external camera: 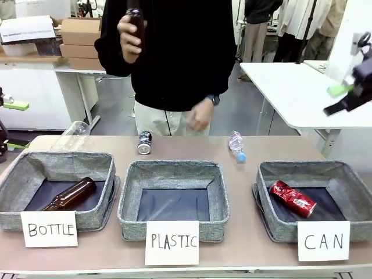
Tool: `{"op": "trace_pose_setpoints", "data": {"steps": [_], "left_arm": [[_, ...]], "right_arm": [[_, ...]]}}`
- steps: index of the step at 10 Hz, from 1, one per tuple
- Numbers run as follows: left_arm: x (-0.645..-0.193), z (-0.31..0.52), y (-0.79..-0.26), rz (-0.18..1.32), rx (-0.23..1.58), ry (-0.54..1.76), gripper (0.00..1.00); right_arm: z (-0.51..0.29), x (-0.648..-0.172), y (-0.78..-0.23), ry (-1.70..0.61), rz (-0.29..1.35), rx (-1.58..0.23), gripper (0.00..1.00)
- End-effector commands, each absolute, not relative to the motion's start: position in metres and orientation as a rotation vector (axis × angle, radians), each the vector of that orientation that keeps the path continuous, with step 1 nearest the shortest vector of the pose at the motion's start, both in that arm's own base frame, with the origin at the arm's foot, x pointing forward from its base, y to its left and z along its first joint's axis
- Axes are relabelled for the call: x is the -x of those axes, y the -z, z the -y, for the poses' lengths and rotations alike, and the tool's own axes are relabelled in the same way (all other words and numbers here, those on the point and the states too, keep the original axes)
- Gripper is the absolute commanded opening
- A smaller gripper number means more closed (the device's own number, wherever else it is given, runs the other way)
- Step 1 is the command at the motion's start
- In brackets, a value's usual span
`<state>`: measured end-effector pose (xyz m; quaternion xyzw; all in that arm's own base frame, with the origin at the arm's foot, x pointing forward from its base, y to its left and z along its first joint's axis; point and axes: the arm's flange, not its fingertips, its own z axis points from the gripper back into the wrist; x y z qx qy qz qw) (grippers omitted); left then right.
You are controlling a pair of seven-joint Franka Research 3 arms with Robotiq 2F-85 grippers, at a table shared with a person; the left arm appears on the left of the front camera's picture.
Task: Sort the can waste into the basket.
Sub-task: Pick up the can waste from the table and place it in the right Fabric basket.
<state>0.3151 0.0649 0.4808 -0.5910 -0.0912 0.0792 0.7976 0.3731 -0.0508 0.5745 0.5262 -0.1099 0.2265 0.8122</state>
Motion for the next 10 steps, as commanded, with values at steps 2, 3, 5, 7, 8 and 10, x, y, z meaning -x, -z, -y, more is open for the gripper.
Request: {"op": "trace_pose_setpoints", "data": {"steps": [2,3,5,7,8,10], "left_arm": [[-0.313,-0.066,-0.48,0.199,1.268,-0.148,1.0],[-0.313,-0.066,-0.48,0.199,1.268,-0.148,1.0],[-0.313,-0.066,-0.48,0.199,1.268,-0.148,1.0],[-0.313,-0.066,-0.48,0.199,1.268,-0.148,1.0],[-0.313,-0.066,-0.48,0.199,1.268,-0.148,1.0],[-0.313,-0.066,-0.48,0.199,1.268,-0.148,1.0]], "right_arm": [[0.051,-0.373,-0.575,-0.484,0.235,-1.124,1.0],[0.051,-0.373,-0.575,-0.484,0.235,-1.124,1.0],[0.051,-0.373,-0.575,-0.484,0.235,-1.124,1.0],[0.051,-0.373,-0.575,-0.484,0.235,-1.124,1.0],[0.051,-0.373,-0.575,-0.484,0.235,-1.124,1.0],[0.051,-0.373,-0.575,-0.484,0.235,-1.124,1.0]]}}
